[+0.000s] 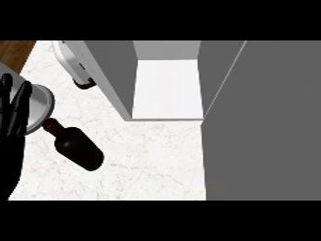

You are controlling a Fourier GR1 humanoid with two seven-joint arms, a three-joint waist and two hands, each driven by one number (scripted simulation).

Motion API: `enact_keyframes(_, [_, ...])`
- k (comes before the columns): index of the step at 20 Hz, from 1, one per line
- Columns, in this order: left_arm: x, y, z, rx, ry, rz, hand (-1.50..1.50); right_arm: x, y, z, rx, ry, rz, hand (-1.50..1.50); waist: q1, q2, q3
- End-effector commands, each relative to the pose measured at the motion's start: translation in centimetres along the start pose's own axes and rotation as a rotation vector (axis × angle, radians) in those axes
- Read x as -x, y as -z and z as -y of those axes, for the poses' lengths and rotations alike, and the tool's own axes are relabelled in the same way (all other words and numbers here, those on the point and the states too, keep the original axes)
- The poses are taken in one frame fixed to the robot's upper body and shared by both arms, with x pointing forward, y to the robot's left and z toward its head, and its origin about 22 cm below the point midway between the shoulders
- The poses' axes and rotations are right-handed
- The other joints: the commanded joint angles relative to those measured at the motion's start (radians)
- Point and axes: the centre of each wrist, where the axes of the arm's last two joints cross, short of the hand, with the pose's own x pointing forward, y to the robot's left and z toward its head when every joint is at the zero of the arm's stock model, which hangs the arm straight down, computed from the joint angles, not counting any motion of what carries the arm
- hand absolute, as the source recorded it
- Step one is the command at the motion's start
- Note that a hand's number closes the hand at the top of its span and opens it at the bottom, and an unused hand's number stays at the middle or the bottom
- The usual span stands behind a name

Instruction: Pick up the wine, place it into the cabinet and close the cabinet

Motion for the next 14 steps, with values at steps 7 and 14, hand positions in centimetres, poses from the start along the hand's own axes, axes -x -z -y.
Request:
enact_keyframes(7, [3.0,-2.8,3.4,0.52,-0.516,-0.217,-1.5,-0.3,-1.1,-1.8,-0.263,0.145,-0.056,-1.5,-0.021,-0.023,-0.019])
enact_keyframes(14, [-1.0,-3.3,-0.2,0.645,-0.651,-0.312,-1.5,-4.7,-3.0,-0.4,-0.334,0.169,-0.115,-1.5,-0.004,-0.036,-0.016])
